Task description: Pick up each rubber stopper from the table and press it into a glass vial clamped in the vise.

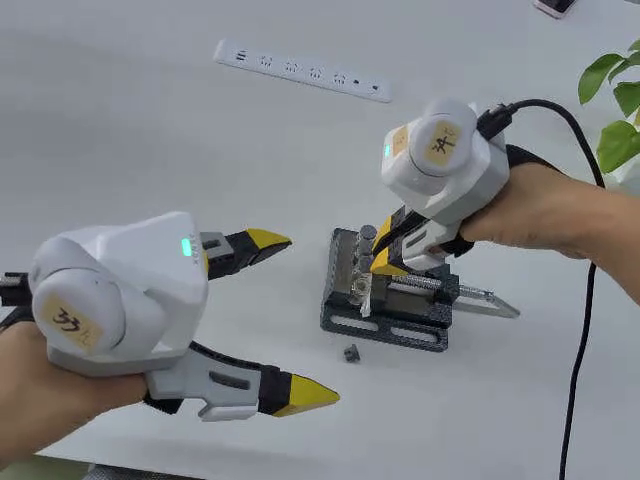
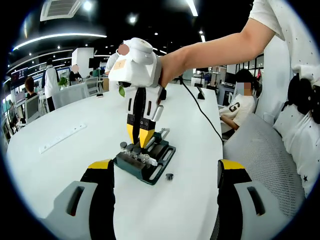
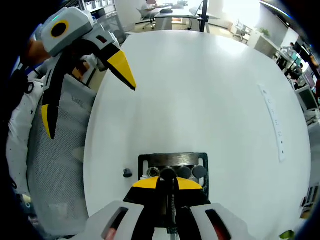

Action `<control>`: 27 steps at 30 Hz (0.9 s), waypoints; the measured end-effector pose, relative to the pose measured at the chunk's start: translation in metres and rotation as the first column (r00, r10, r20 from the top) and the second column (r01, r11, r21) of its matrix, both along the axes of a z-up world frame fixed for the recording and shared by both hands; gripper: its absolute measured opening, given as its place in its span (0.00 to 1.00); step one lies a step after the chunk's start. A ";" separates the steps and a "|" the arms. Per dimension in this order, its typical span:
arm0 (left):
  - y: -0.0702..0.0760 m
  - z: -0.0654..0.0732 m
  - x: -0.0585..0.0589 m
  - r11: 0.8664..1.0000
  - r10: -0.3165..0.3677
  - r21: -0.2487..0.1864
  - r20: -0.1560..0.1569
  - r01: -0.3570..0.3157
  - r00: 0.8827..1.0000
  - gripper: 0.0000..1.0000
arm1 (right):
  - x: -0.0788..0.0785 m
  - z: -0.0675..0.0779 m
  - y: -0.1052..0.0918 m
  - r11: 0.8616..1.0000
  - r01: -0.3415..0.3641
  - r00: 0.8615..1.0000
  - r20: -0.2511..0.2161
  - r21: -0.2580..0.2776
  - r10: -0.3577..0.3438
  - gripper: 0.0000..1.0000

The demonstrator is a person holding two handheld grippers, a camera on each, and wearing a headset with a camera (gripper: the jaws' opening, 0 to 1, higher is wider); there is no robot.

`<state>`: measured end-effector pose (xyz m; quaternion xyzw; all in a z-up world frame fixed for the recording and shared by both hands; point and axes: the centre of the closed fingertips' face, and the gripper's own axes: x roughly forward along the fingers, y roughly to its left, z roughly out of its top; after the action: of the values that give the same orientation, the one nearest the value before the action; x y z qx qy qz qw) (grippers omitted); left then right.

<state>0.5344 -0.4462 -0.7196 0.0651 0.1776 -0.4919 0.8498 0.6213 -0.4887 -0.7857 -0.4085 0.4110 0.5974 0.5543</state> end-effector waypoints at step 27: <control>-0.001 -0.001 -0.005 0.999 -0.006 0.040 0.003 0.005 1.000 0.82 | 0.000 0.038 -0.025 0.951 0.190 0.975 0.063 0.243 -0.211 0.20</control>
<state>0.5293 -0.4470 -0.7207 0.0835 0.1859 -0.4904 0.8473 0.6210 -0.5136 -0.7480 -0.3218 0.3517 0.5640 0.6743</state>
